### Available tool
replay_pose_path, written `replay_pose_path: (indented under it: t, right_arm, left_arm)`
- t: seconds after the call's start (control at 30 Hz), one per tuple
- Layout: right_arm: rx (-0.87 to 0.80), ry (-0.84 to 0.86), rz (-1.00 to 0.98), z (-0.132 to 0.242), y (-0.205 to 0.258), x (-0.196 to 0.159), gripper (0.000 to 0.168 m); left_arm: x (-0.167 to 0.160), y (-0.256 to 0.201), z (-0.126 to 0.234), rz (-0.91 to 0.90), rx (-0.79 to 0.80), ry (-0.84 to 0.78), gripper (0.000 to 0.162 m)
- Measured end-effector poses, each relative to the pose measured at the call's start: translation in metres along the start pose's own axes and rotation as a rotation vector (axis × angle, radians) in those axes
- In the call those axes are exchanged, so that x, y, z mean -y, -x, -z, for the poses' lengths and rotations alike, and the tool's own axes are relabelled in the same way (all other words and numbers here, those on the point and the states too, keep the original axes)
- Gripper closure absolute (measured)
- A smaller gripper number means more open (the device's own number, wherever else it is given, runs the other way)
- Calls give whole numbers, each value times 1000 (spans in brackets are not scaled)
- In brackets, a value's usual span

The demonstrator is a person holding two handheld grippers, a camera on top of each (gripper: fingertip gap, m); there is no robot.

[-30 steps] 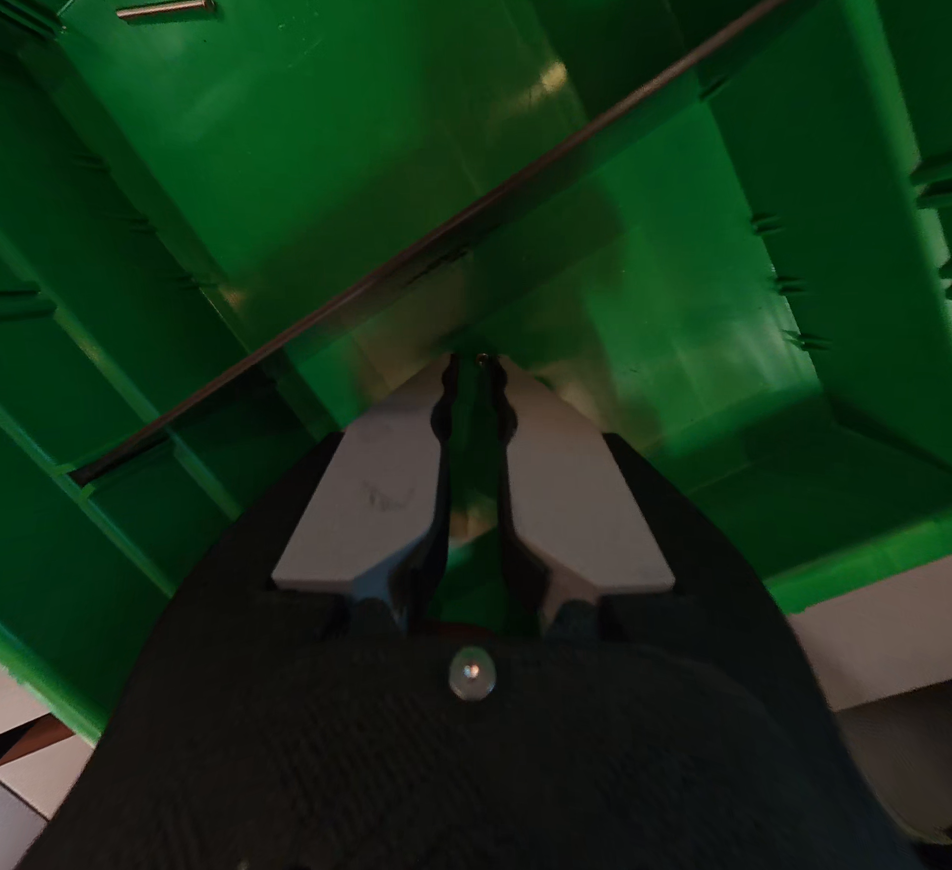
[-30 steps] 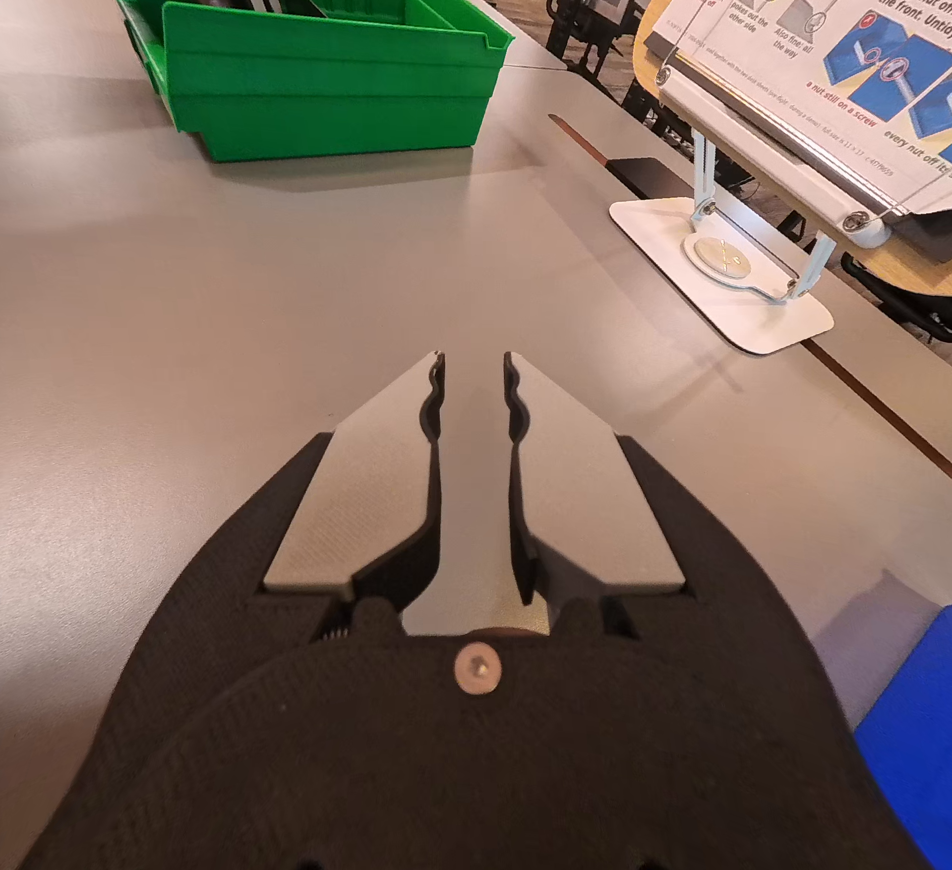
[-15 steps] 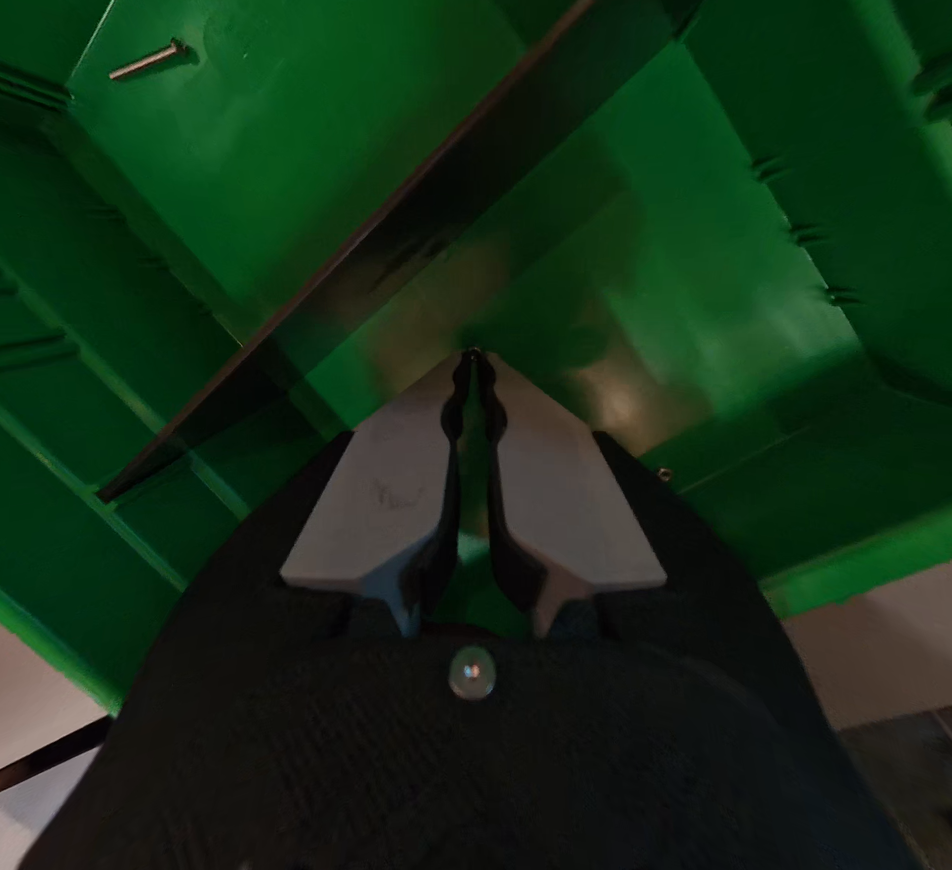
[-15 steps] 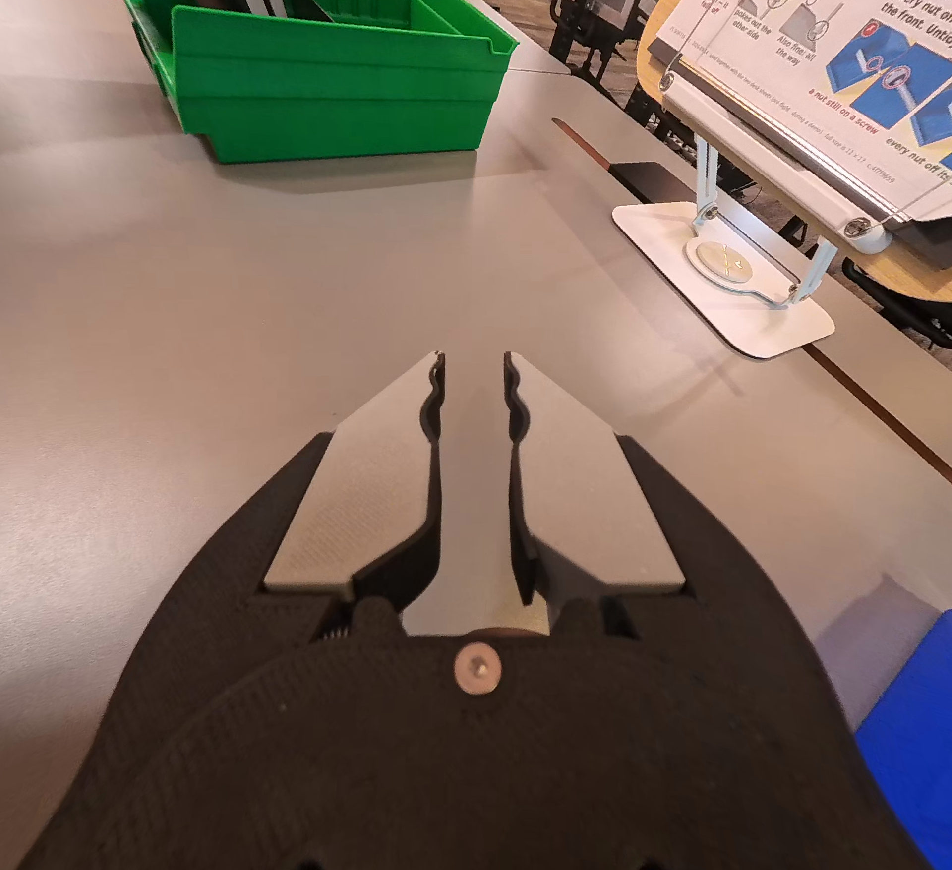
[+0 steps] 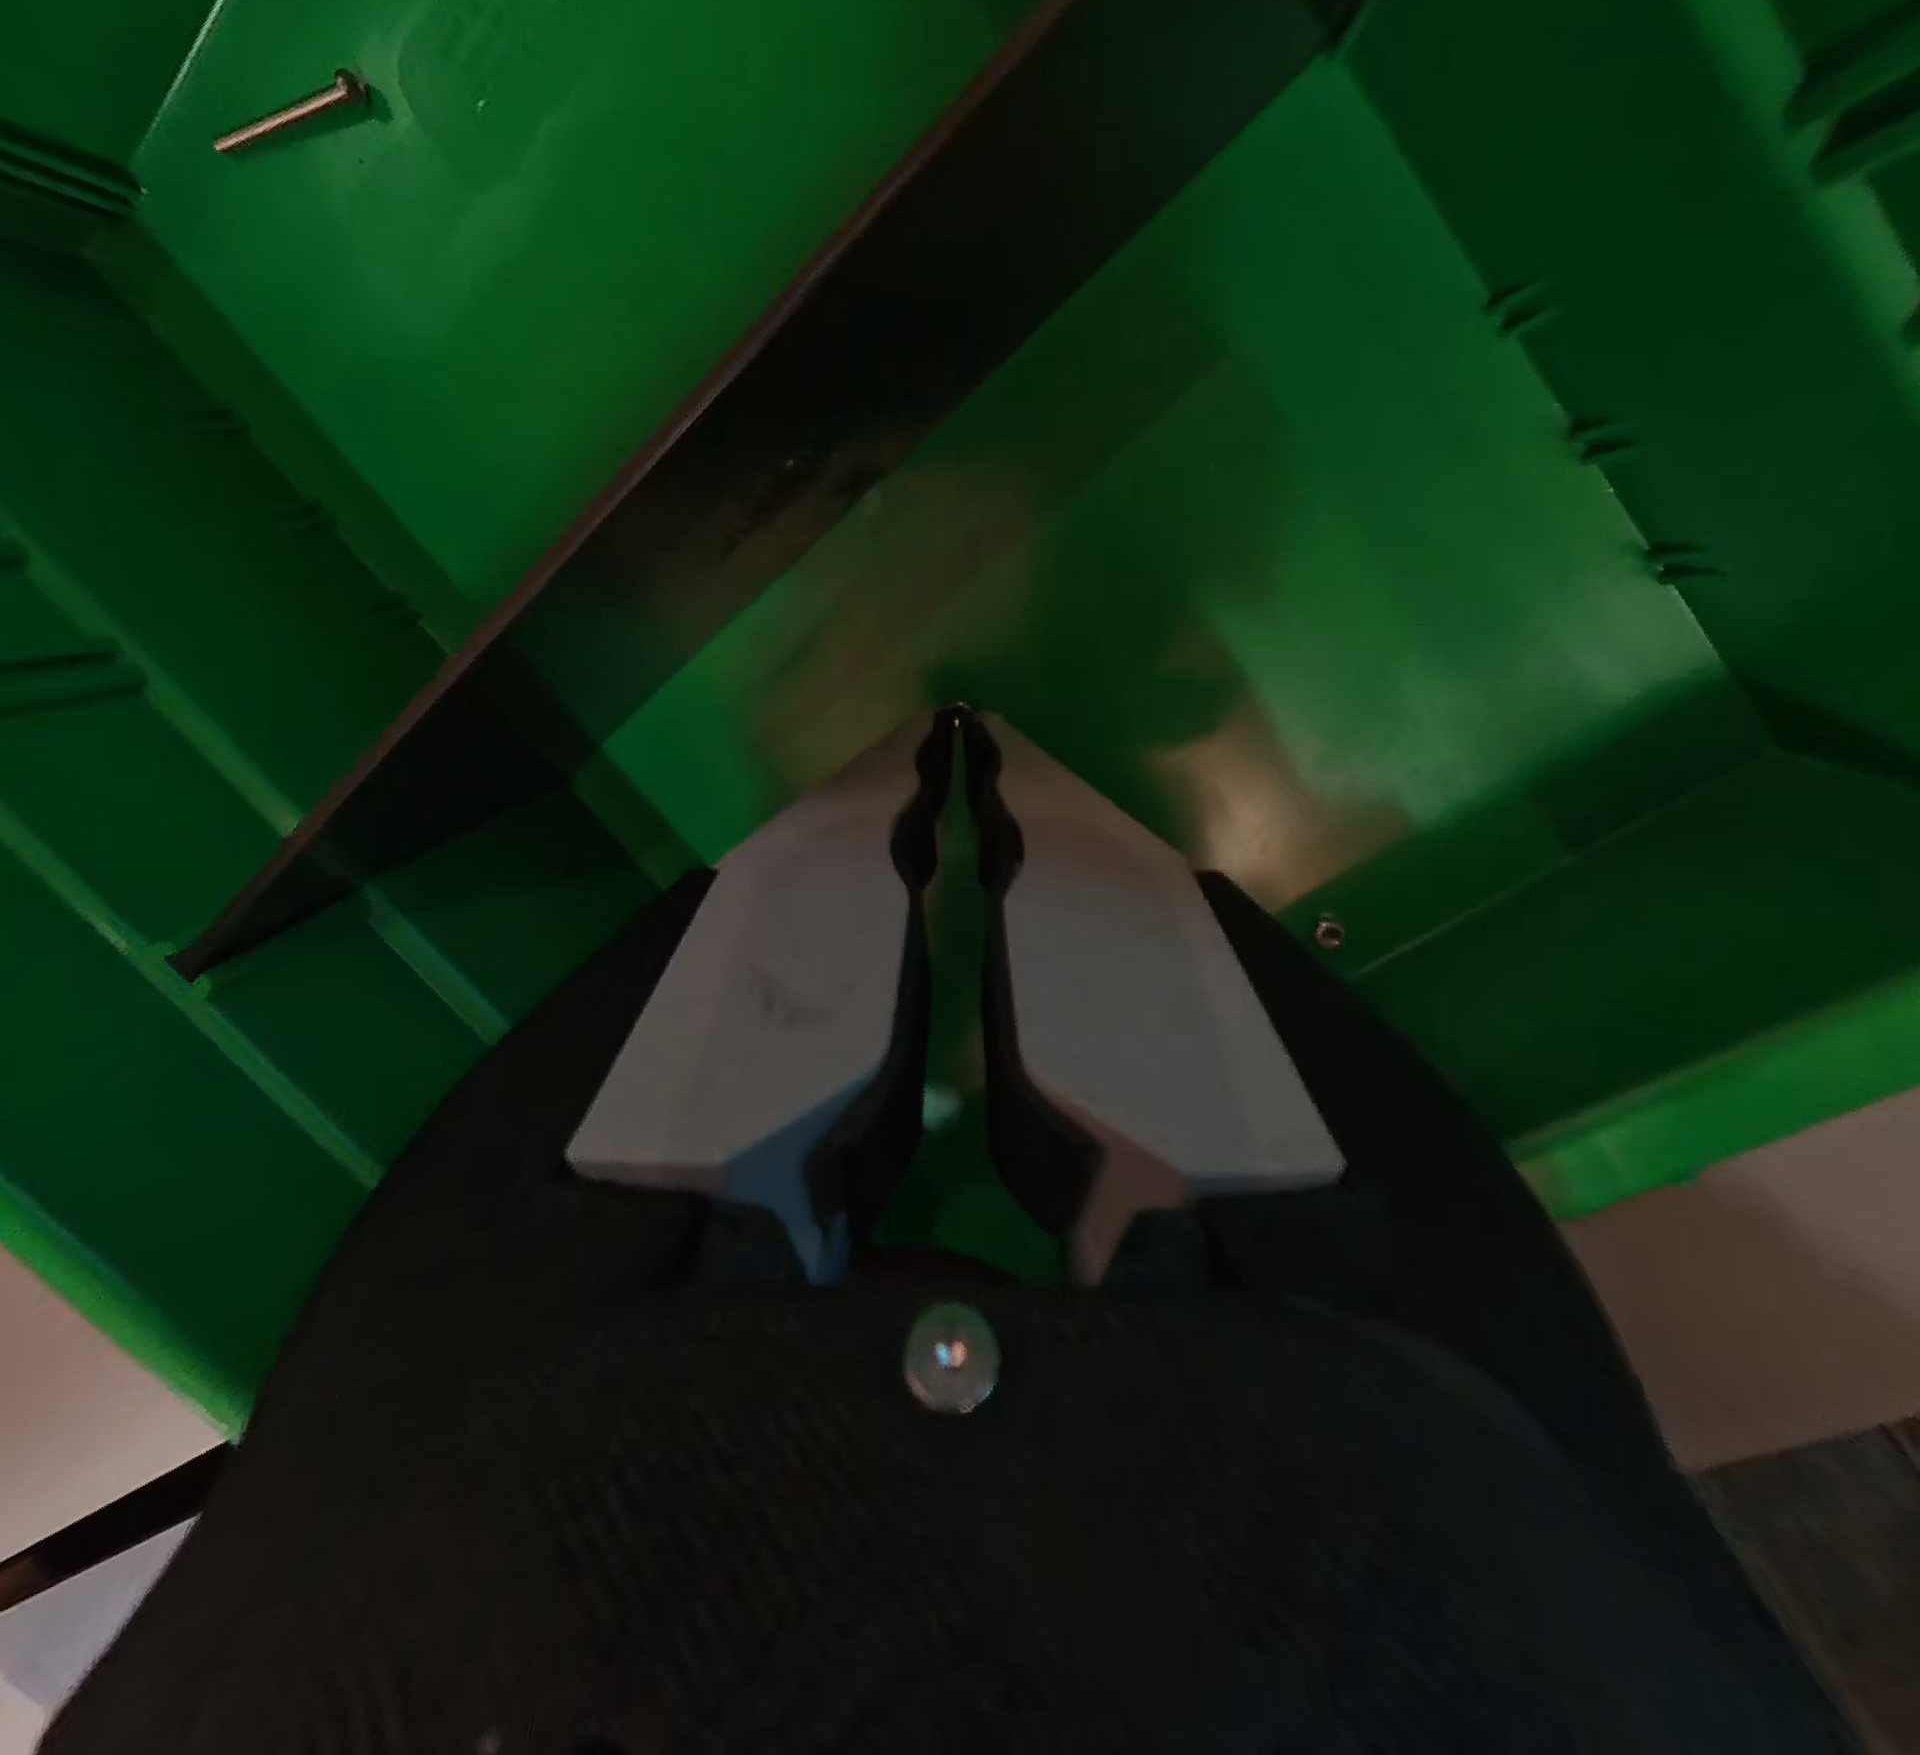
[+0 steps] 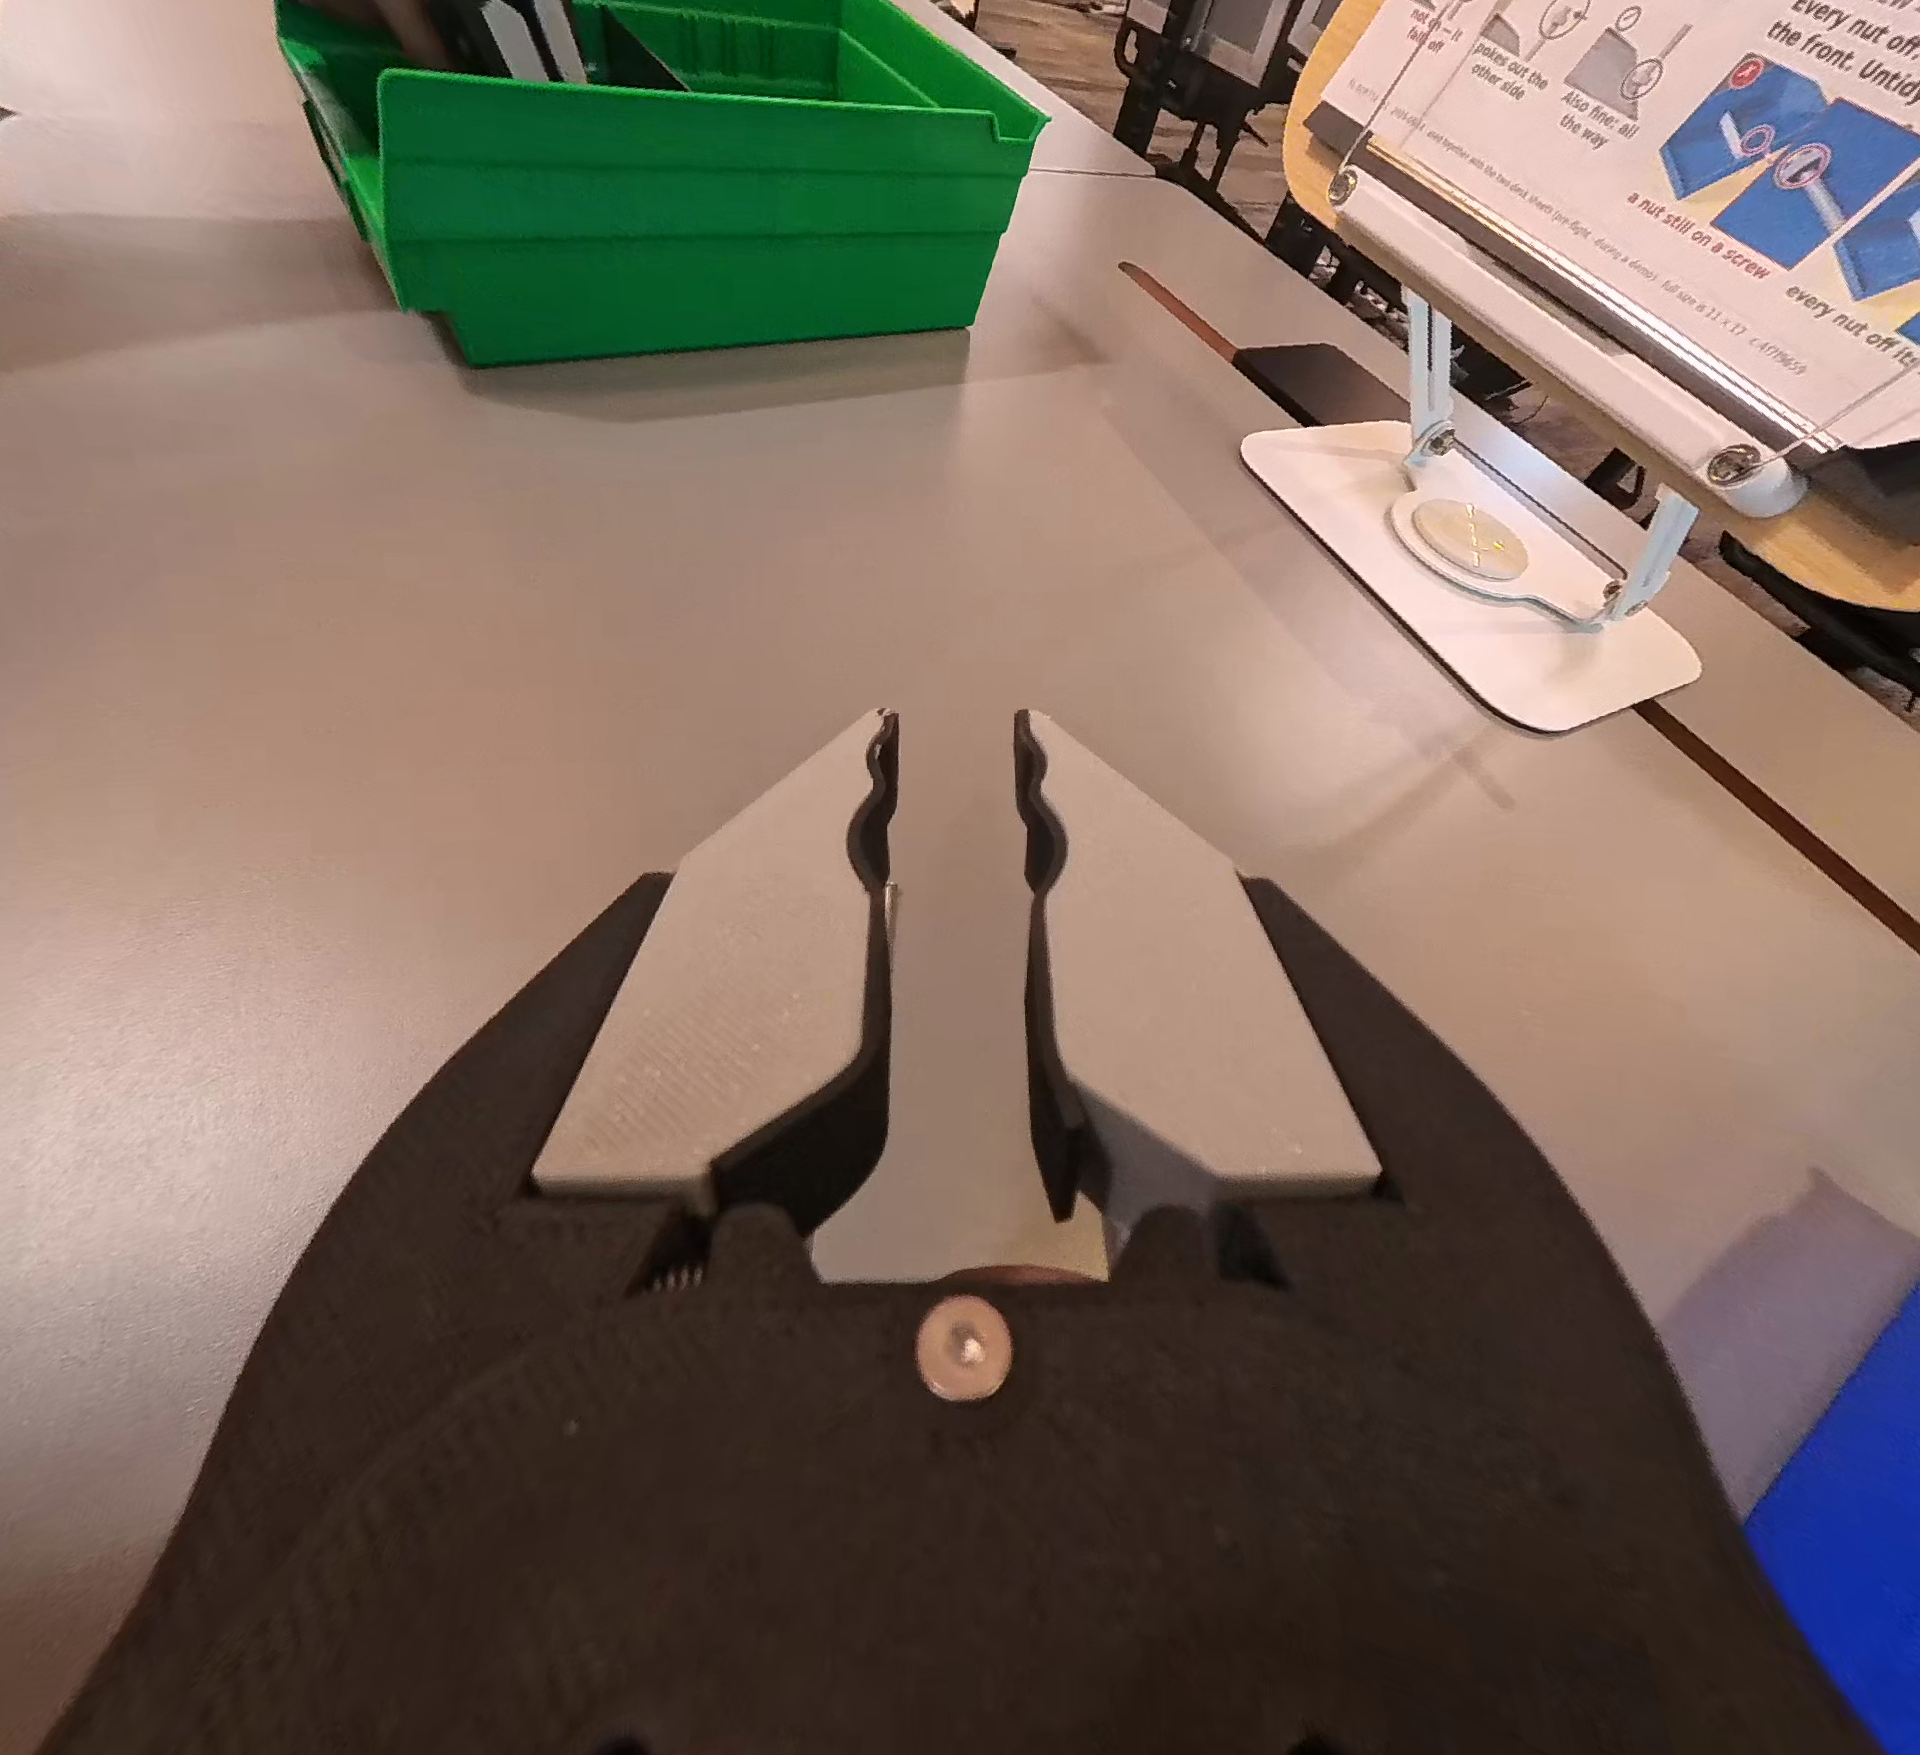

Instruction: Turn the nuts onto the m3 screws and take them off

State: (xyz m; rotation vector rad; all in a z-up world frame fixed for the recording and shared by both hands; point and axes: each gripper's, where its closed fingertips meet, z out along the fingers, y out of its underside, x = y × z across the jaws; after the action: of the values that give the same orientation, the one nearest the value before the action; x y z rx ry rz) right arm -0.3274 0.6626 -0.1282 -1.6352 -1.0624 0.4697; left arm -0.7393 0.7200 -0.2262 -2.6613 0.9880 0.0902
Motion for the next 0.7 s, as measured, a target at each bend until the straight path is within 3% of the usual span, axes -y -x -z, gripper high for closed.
replay_pose_path:
  t: [0.7]
  right_arm:
    - [0, 6, 4, -1, 1, -1, 149]
  left_arm:
    - [12, 6, 36, -24, 38, -57, 161]
